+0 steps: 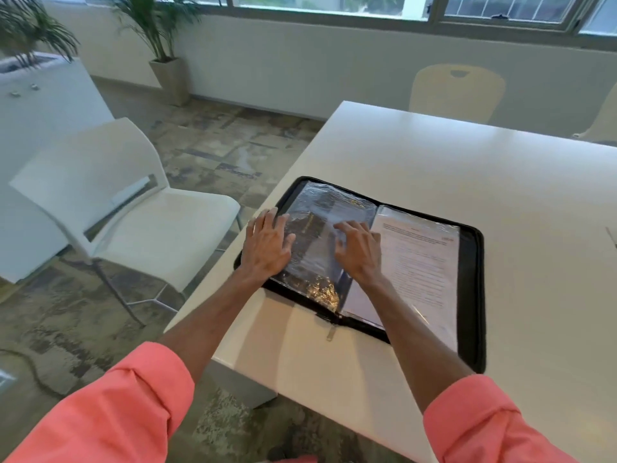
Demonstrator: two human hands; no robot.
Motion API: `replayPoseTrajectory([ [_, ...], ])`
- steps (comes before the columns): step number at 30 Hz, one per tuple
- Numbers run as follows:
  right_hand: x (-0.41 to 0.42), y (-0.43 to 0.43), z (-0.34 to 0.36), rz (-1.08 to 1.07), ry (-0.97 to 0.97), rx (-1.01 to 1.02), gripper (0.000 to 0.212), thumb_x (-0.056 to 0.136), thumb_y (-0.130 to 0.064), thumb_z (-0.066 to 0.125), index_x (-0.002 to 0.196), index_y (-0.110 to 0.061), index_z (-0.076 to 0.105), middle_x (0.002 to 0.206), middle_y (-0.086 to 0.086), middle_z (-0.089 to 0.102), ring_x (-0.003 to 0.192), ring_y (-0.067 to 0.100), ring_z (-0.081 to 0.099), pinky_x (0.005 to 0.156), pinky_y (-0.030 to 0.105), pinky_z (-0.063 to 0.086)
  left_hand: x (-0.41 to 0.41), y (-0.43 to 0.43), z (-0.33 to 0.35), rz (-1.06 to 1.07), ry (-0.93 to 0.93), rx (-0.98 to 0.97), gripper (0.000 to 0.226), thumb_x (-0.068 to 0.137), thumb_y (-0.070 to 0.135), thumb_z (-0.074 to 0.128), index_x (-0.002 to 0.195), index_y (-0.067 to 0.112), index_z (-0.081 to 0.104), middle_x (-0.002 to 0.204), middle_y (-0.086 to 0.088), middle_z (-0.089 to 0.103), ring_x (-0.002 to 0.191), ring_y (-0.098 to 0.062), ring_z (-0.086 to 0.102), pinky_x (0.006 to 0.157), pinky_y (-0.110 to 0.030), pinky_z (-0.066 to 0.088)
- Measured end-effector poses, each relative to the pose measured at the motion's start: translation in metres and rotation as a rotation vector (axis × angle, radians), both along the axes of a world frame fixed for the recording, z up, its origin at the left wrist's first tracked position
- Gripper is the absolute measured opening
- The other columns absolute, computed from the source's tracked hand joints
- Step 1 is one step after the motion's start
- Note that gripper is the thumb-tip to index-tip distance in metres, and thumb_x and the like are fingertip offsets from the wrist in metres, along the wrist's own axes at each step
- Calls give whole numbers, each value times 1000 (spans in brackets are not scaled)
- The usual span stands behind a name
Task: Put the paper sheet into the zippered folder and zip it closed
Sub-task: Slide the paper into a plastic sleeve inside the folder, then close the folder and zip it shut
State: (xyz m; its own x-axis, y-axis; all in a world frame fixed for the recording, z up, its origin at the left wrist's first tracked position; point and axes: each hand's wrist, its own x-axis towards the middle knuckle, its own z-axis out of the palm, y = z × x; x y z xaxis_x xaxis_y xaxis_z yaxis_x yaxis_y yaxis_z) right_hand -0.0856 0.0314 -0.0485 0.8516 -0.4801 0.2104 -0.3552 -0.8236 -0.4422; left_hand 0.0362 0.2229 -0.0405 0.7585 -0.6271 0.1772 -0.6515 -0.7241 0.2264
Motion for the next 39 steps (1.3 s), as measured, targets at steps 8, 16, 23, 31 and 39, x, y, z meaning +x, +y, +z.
replayPoseTrajectory([
  [8, 38, 58, -3, 56, 37, 53, 40, 109, -33, 60, 147, -22, 64, 164, 0, 55, 149, 24, 51, 123, 51, 36, 30, 32, 7, 112, 86, 64, 60, 108, 42, 56, 159, 13, 42, 155, -18, 51, 143, -37, 46, 119, -52, 38],
  [16, 51, 79, -6, 13, 67, 115, 52, 112, -41, 54, 160, -21, 50, 175, 4, 40, 161, 26, 37, 133, 54, 27, 47, 45, 7, 58, 166, 5, 49, 106, 38, 58, 145, 8, 60, 143, -16, 65, 135, -36, 52, 116, -50, 43],
  [23, 53, 78, 3, -15, 3, 170, 55, 112, -43, 55, 162, -22, 46, 175, 2, 36, 159, 29, 35, 127, 59, 33, 64, 60, 24, -39, 529, -466, 43, 102, 18, 71, 144, 10, 68, 126, -8, 76, 111, -22, 71, 103, -38, 58],
  [31, 48, 66, 29, -139, -250, 296, 37, 116, -39, 46, 147, -24, 59, 154, 2, 55, 139, 24, 50, 114, 57, 46, 50, 44, 66, -167, 742, -888, 35, 113, 21, 50, 131, 18, 80, 119, -3, 82, 107, -16, 74, 87, -27, 57],
  [39, 4, 44, 76, -234, -496, 702, 70, 117, -59, 17, 140, -23, 72, 140, 4, 71, 129, 23, 65, 116, 50, 47, -14, -21, 71, -406, 583, -954, 46, 117, 34, 43, 158, 19, 56, 159, 4, 60, 147, -17, 57, 125, -47, 45],
])
